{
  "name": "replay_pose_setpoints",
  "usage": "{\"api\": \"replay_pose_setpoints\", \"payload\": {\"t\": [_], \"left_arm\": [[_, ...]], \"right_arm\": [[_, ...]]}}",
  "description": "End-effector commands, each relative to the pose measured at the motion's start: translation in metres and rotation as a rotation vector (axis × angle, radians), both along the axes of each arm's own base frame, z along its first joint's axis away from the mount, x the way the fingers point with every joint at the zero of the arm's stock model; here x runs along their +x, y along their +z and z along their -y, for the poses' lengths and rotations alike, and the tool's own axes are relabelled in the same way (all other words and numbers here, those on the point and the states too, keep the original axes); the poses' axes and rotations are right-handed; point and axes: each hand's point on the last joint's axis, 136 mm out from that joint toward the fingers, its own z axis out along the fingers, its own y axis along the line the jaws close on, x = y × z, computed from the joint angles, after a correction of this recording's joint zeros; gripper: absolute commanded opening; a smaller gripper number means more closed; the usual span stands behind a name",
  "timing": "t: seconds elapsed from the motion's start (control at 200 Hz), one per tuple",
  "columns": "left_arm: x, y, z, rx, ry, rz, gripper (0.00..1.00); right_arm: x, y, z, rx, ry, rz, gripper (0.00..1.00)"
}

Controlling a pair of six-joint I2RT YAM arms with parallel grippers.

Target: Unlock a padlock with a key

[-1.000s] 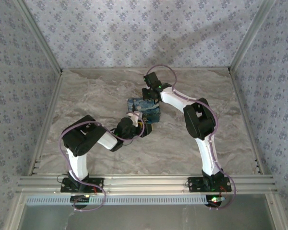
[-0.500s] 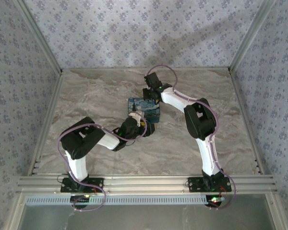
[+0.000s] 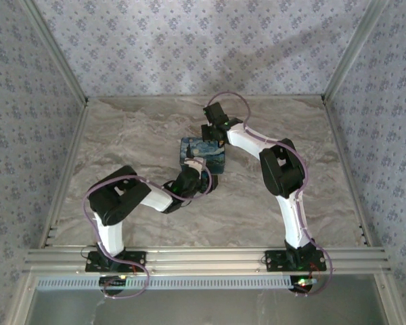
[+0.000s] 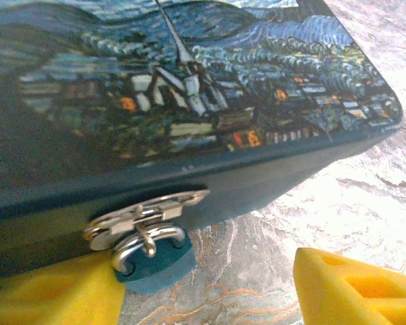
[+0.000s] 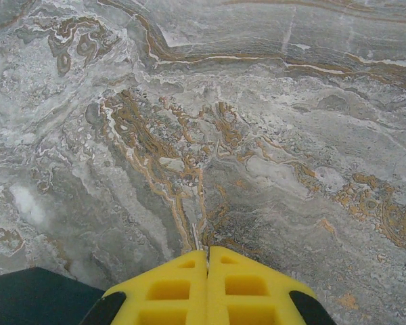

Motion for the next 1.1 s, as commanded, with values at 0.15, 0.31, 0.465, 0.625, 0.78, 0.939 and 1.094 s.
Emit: {"api": "replay_pose_setpoints", "payload": {"t": [0.15,0.31,0.465,0.625,0.78,0.939,1.094], "left_arm": [[-0.002,0.020,0.020,-0.119,-0.141,0.065,0.61],[-0.003,0.029,0.026,-0.204,-0.191,0.058,0.51],[-0.002,0.031,0.027,-0.244,-0.200,0.050,0.55],[0.007,0.021,0.018,-0.214,-0.122,0.013,0.66],[0.010,0.015,0.019,-0.242,-0.099,-0.020,0.66],[0.013,0.011,0.019,-0.310,-0.070,-0.054,0.53],[0.013,0.018,0.021,-0.382,-0.079,-0.062,0.65]], "right_arm": [[-0.016,-0.002,0.001,-0.022,0.002,-0.041,0.00],[-0.017,-0.004,0.003,-0.025,-0.001,-0.043,0.00],[-0.018,-0.004,0.005,-0.020,-0.005,-0.041,0.00],[-0.018,-0.005,0.005,-0.016,-0.006,-0.042,0.00],[-0.018,-0.005,0.006,-0.013,-0.008,-0.042,0.00],[-0.018,-0.003,0.005,-0.008,-0.009,-0.037,0.00],[-0.017,-0.003,0.006,-0.008,-0.012,-0.037,0.00]]}}
